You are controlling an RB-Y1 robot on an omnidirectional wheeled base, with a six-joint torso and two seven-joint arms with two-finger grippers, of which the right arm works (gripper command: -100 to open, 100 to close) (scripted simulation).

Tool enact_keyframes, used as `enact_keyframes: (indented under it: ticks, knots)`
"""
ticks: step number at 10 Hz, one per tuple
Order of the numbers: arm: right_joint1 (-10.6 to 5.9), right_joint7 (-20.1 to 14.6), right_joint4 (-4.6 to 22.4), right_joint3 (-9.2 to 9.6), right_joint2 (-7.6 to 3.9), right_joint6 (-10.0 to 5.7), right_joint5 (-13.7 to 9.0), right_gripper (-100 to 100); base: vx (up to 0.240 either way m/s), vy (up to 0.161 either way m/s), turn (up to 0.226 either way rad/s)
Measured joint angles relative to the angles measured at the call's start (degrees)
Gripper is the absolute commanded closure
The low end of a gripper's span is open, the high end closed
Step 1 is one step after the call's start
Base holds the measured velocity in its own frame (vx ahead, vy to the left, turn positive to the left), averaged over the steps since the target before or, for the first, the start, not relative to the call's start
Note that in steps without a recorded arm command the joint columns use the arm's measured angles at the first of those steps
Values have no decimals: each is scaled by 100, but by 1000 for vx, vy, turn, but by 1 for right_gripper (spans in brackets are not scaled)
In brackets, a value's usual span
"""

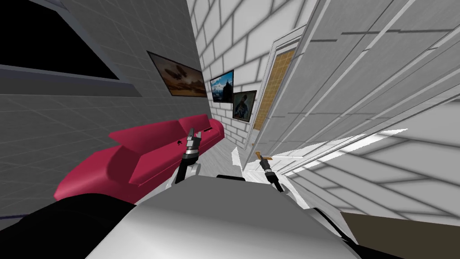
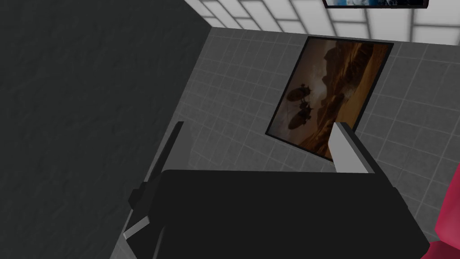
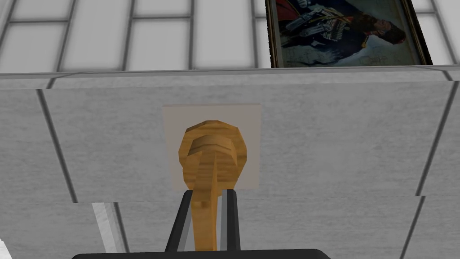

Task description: Pull the door open

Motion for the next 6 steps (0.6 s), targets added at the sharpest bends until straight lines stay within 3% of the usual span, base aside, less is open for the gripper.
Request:
enact_keyframes:
  ticks: [2,4,5,6]
  knots:
    - [10,-15,-53,-58,-46,19,25,100,-219,-66,176]
    - [-87,-54,147,-75,-27,-84,93,100,-183,-87,112]
    - [11,-55,-38,-75,-36,1,112,100,-146,-66,148]
    - [-20,-67,36,-89,-30,-17,146,100,-189,-112,233]
